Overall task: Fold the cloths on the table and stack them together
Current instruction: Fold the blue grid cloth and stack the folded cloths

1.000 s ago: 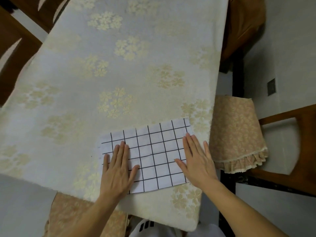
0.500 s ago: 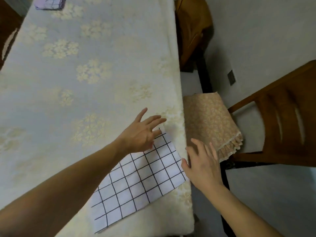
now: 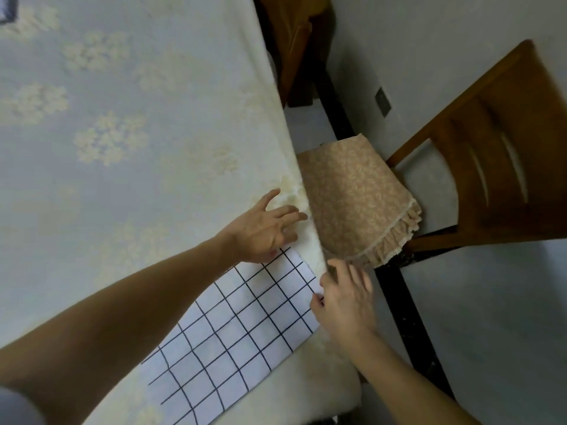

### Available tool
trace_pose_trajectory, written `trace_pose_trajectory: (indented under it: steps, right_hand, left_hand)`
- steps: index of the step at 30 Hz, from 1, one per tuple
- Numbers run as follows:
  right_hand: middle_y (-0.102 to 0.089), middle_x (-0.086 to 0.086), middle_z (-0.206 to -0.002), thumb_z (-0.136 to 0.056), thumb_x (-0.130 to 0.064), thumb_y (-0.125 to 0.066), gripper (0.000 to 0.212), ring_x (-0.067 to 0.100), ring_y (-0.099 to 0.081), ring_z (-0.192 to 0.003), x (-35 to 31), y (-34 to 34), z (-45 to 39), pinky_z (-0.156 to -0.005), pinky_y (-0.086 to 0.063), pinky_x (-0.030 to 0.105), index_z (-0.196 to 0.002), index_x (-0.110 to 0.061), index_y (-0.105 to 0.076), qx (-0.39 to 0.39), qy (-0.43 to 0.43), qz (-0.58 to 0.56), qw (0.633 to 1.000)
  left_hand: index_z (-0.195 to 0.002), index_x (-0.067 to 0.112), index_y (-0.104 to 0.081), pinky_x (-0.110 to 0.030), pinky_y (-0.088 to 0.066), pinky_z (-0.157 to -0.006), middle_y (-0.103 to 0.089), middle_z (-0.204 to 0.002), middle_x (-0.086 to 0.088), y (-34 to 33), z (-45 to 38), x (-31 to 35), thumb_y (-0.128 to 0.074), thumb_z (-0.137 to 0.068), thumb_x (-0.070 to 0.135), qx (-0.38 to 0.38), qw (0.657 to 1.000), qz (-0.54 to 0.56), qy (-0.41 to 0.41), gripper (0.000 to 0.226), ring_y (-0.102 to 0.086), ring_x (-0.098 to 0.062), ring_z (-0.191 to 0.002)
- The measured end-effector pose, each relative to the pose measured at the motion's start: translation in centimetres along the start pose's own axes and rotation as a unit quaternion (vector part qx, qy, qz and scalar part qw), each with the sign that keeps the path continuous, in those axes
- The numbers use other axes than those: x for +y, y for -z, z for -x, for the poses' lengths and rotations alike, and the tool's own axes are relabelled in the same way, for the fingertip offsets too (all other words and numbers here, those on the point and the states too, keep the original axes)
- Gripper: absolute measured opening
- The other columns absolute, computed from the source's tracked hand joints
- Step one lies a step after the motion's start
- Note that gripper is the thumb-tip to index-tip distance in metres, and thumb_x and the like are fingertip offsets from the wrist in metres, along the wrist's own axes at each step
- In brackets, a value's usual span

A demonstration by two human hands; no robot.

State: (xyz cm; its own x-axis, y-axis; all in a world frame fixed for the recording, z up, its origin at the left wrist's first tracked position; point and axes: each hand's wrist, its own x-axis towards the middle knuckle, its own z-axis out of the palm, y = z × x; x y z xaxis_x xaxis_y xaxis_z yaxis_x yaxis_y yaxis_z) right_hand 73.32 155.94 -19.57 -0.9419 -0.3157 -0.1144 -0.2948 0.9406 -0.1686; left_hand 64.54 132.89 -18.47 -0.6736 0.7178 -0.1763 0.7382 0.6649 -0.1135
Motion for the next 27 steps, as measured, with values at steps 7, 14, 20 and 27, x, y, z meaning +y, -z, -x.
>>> trace_pose_trajectory:
  steps: [7, 14, 20, 27]
  right_hand:
    - [-0.058, 0.005, -0.106, -0.060, -0.027, -0.078, 0.024, 0.026, -0.058, -0.094, -0.4, -0.3, 0.0, -0.085, -0.048, 0.043, -0.076, -0.012, -0.069, 0.004, -0.015, 0.001, 1.000]
    - [-0.058, 0.004, -0.107, -0.064, -0.027, -0.075, 0.023, 0.025, -0.058, -0.095, -0.5, -0.4, -0.4, -0.087, -0.047, 0.044, -0.080, -0.012, -0.071, 0.009, -0.016, -0.007, 1.000]
    - [-0.057, 0.003, -0.109, -0.065, -0.029, -0.075, 0.027, 0.023, -0.056, -0.095, -0.4, -0.5, -1.0, -0.086, -0.045, 0.042, -0.087, -0.015, -0.069, 0.005, -0.021, -0.014, 1.000]
    - [-0.055, 0.004, -0.121, -0.068, -0.030, -0.074, 0.024, 0.025, -0.053, -0.107, 0.0, -0.5, -2.8, -0.099, -0.043, 0.047, -0.090, -0.019, -0.070, -0.007, 0.007, -0.057, 0.998]
  left_hand:
    - [-0.104, 0.025, -0.068, -0.066, -0.010, -0.115, -0.030, -0.158, -0.008, 0.3, -0.5, -0.2, -0.060, -0.079, 0.032, -0.025, 1.000, 0.013, -0.003, 0.027, -0.030, -0.024, -0.145]
    - [-0.094, 0.018, -0.070, -0.064, -0.006, -0.118, -0.027, -0.158, -0.012, 0.0, -2.1, -0.3, -0.060, -0.077, 0.033, -0.042, 0.999, 0.014, -0.003, 0.024, -0.026, -0.026, -0.145]
    - [-0.078, 0.025, -0.068, -0.062, -0.006, -0.118, -0.033, -0.155, -0.009, 0.0, -2.2, -0.5, -0.061, -0.076, 0.032, -0.024, 0.999, 0.018, -0.041, 0.011, -0.028, -0.025, -0.144]
    - [-0.076, 0.021, -0.065, -0.063, -0.014, -0.116, -0.037, -0.155, -0.009, 1.5, -0.6, -1.6, -0.063, -0.080, 0.031, 0.049, 0.997, 0.024, -0.057, 0.010, -0.034, -0.025, -0.143]
